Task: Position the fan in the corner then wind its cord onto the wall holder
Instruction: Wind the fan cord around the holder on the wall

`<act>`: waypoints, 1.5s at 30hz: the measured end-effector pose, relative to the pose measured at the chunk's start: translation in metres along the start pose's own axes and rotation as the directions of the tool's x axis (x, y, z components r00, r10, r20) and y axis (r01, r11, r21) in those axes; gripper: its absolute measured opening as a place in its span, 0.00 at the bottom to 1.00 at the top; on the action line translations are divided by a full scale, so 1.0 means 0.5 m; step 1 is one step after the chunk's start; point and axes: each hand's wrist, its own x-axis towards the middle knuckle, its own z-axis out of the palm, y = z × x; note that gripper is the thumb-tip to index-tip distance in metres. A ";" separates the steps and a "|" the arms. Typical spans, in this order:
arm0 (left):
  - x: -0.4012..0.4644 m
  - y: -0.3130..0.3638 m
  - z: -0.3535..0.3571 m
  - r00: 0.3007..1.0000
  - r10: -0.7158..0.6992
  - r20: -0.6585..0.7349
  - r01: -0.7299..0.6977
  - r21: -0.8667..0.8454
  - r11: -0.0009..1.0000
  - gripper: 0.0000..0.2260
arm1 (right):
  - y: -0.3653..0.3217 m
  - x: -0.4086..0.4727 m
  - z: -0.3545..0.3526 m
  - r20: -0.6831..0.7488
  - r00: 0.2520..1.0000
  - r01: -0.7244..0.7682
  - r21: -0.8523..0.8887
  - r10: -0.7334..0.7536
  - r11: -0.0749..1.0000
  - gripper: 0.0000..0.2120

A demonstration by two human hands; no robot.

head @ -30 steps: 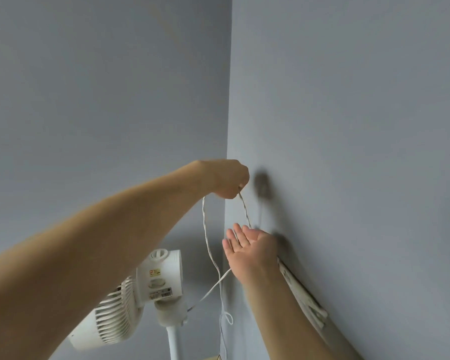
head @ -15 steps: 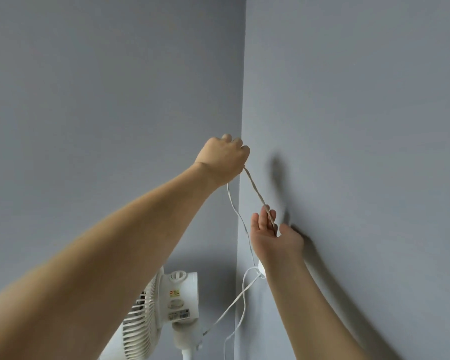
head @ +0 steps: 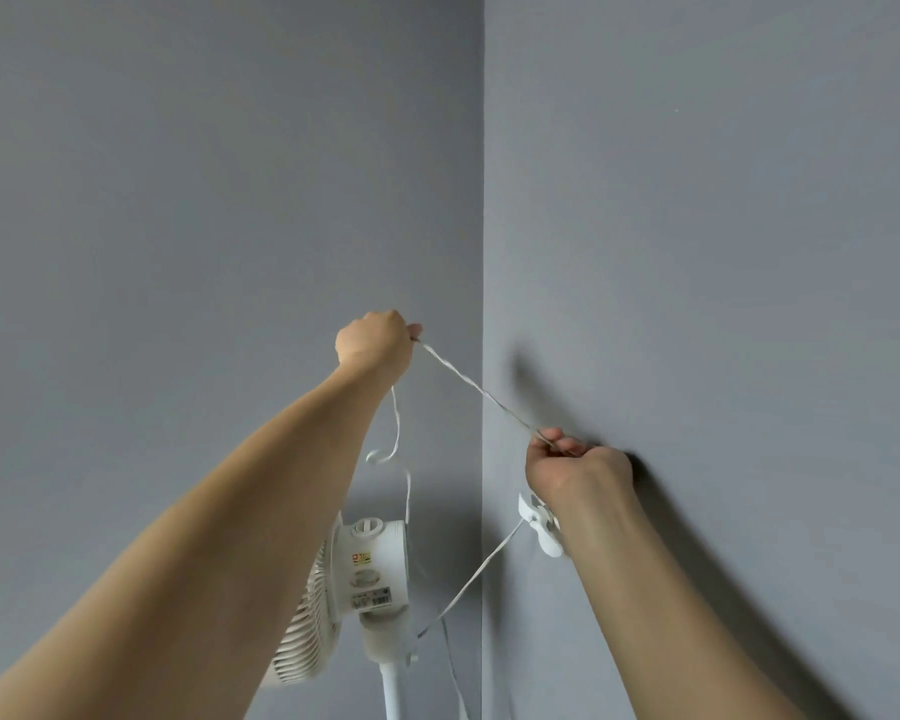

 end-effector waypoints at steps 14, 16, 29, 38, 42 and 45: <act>0.041 0.102 -0.262 0.954 0.002 -0.298 -0.137 -0.432 0.891 0.21 | -0.009 -0.031 -0.037 -0.041 0.999 0.010 -0.096 -0.014 0.995 0.10; 0.035 0.110 -0.296 0.947 0.004 -0.321 -0.154 -0.444 0.883 0.23 | -0.010 -0.038 -0.033 -0.046 0.999 0.021 -0.146 -0.028 0.989 0.09; -0.082 0.116 -0.207 0.724 0.181 0.666 0.184 -0.438 0.880 0.12 | -0.012 -0.038 -0.094 -0.078 0.994 0.045 -0.400 -0.082 0.915 0.09; -0.216 0.046 0.018 0.410 0.004 0.912 0.119 -0.058 0.991 0.14 | -0.037 -0.057 -0.149 -0.013 1.000 -0.021 -0.561 0.016 0.827 0.18; -0.291 0.036 0.079 0.323 0.084 0.943 0.220 -0.161 0.962 0.12 | -0.039 -0.050 -0.197 0.005 1.000 0.015 -0.591 -0.015 0.807 0.16; -0.365 0.035 0.140 0.201 0.133 0.971 0.344 -0.197 0.918 0.10 | -0.037 -0.045 -0.235 0.011 0.993 0.096 -0.688 -0.122 0.720 0.13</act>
